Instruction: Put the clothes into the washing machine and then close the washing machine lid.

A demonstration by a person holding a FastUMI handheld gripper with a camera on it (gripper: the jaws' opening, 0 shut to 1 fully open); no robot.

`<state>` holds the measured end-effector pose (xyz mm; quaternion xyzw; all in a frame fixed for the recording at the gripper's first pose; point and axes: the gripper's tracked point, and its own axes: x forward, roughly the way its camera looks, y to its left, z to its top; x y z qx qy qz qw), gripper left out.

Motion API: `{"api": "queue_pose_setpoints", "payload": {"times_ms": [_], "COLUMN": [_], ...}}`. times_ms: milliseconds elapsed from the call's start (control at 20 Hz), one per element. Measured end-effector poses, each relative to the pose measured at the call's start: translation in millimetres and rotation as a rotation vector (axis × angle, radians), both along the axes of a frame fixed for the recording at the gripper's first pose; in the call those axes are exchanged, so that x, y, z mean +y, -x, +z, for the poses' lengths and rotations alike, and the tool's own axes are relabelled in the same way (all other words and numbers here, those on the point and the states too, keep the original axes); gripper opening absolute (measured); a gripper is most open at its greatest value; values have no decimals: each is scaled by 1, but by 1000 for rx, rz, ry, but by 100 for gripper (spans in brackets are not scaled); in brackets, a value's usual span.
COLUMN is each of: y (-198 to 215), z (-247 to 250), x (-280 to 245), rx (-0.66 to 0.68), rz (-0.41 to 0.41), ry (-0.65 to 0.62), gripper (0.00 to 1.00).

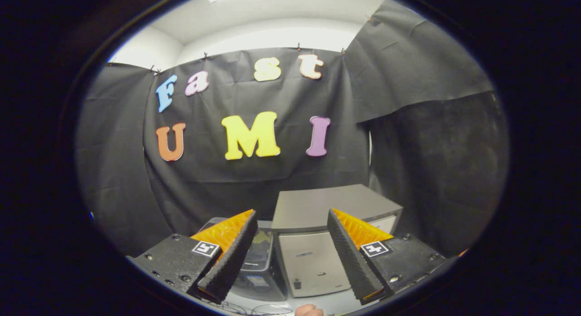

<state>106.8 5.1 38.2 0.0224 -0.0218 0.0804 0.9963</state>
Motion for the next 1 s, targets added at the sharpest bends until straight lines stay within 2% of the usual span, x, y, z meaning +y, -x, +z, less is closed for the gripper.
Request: {"api": "queue_pose_setpoints", "payload": {"times_ms": [300, 500, 1000], "y": [42, 56, 77], "z": [-7, -16, -35], "x": [-65, -74, -86], "rx": [-25, -20, -13], "rz": [20, 73, 97], "ry": [26, -1, 44], "gripper": [98, 98, 99]}}
